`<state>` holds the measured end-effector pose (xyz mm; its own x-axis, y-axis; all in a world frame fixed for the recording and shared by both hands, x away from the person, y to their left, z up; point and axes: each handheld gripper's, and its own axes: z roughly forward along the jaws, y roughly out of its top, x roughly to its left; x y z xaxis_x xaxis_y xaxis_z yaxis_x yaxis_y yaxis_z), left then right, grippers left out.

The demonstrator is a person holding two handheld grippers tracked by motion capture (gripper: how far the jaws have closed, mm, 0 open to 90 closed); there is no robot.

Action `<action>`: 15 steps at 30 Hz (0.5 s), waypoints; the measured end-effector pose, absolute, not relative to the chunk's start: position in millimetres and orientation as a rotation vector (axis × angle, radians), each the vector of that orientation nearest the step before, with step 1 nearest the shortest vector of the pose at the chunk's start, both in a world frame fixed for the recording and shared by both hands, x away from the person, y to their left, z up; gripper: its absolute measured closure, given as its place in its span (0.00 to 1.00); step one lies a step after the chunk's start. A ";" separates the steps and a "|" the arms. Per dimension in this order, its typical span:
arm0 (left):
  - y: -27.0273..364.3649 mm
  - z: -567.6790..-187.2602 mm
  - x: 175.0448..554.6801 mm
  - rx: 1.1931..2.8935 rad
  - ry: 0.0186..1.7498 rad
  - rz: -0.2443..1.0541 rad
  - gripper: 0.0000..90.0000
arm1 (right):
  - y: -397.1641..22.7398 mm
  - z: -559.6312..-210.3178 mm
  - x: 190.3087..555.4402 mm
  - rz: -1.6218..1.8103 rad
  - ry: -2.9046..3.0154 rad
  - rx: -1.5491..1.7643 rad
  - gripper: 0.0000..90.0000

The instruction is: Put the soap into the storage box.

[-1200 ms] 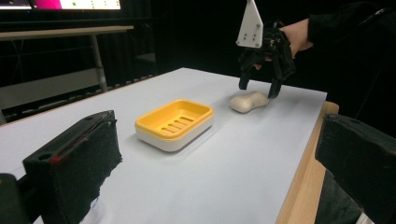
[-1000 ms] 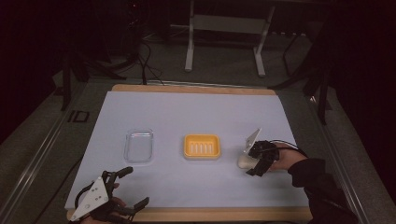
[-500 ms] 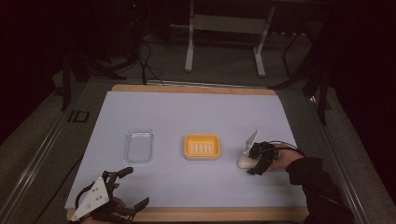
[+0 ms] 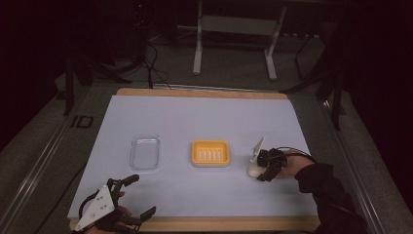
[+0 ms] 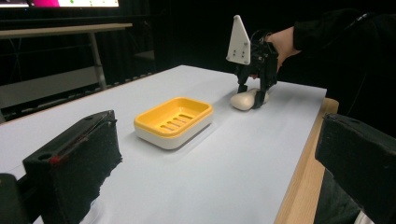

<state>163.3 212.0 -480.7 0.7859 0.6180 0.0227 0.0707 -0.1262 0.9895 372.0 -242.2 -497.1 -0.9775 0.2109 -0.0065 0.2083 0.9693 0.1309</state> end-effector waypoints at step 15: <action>212.3 -480.6 163.2 1.649 0.553 0.511 0.00 | -248.7 -473.9 374.3 0.301 3.127 0.221 0.55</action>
